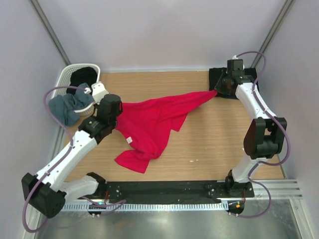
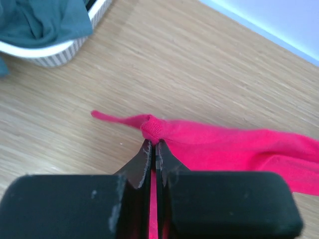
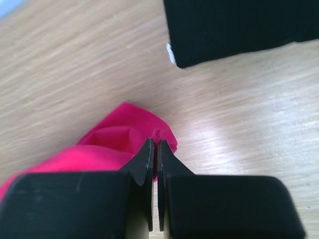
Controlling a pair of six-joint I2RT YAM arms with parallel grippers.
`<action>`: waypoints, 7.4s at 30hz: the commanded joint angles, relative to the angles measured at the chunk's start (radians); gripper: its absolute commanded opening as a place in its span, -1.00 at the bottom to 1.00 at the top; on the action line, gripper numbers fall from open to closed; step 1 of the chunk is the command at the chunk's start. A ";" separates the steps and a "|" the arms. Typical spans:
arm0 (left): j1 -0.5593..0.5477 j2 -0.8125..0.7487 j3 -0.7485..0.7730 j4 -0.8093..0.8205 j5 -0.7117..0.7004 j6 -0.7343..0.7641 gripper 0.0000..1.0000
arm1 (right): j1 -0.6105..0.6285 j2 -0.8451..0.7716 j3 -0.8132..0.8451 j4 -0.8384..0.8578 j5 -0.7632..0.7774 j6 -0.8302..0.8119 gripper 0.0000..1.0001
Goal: Fold and stack the t-shirts
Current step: Flatten the tshirt out
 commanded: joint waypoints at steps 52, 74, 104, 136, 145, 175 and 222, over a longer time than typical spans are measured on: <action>-0.189 -0.198 -0.271 -0.197 0.284 -0.312 0.79 | 0.027 -0.418 -0.557 -0.055 -0.118 0.089 0.51; 0.116 0.118 -0.380 0.228 0.495 -0.255 0.08 | 0.070 -0.322 -0.551 -0.027 -0.141 0.058 0.50; 0.196 0.024 -0.481 0.413 0.566 -0.217 -0.01 | 0.082 -0.329 -0.561 -0.039 -0.124 0.057 0.50; 0.198 0.066 -0.532 0.477 0.612 -0.199 -0.93 | 0.089 -0.315 -0.505 -0.079 0.094 0.103 0.51; 0.198 -0.184 -0.411 0.186 0.446 -0.116 -0.99 | 0.089 -0.256 -0.501 0.028 0.114 0.121 0.45; 0.201 -0.522 -0.311 -0.443 0.136 -0.283 -1.00 | 0.363 -0.500 -0.846 -0.028 0.052 0.236 0.21; 0.201 -0.505 -0.334 -0.275 0.279 -0.176 -0.99 | 0.365 -0.829 -0.979 -0.440 0.059 0.715 0.23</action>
